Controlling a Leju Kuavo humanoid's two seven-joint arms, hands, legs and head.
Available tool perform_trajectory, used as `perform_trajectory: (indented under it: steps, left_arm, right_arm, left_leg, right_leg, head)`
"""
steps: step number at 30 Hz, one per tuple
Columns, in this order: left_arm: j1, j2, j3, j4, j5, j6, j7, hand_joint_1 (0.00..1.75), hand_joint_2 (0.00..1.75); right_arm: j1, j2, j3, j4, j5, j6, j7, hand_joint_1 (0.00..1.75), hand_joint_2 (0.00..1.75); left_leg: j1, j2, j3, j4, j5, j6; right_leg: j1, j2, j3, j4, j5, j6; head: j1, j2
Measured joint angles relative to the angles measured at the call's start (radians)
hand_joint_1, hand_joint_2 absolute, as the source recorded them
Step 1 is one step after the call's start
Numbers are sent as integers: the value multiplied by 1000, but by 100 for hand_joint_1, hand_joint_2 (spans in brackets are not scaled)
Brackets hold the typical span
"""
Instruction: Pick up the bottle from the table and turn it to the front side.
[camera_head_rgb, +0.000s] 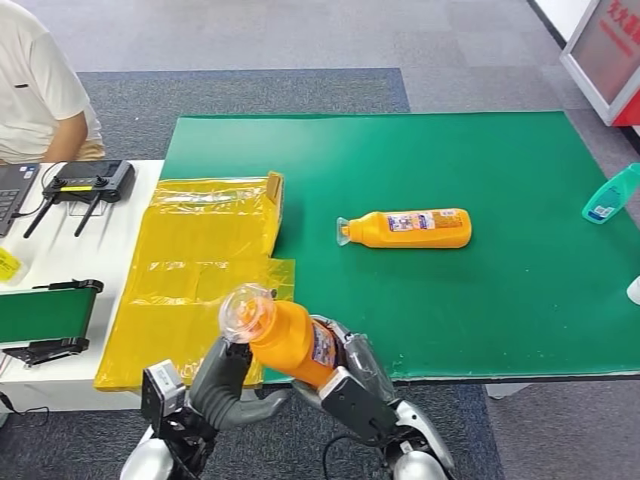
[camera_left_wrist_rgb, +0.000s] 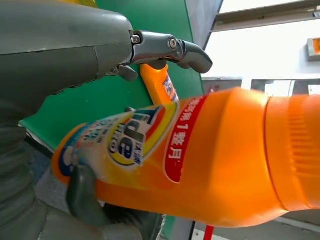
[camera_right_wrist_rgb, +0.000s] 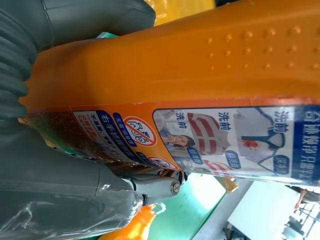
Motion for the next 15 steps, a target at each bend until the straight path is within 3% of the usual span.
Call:
perform_trajectory:
  steps: [15]
  left_arm:
    - [-71, -12, -103, -34, 104, -8, 5, 0, 175]
  right_arm:
    - [42, 1, 76, -3, -22, -15, -13, 175, 175]
  left_leg:
    - [0, 0, 0, 0, -1, 0]
  right_leg:
    - [0, 0, 0, 0, 0, 0]
  head:
    - [0, 0]
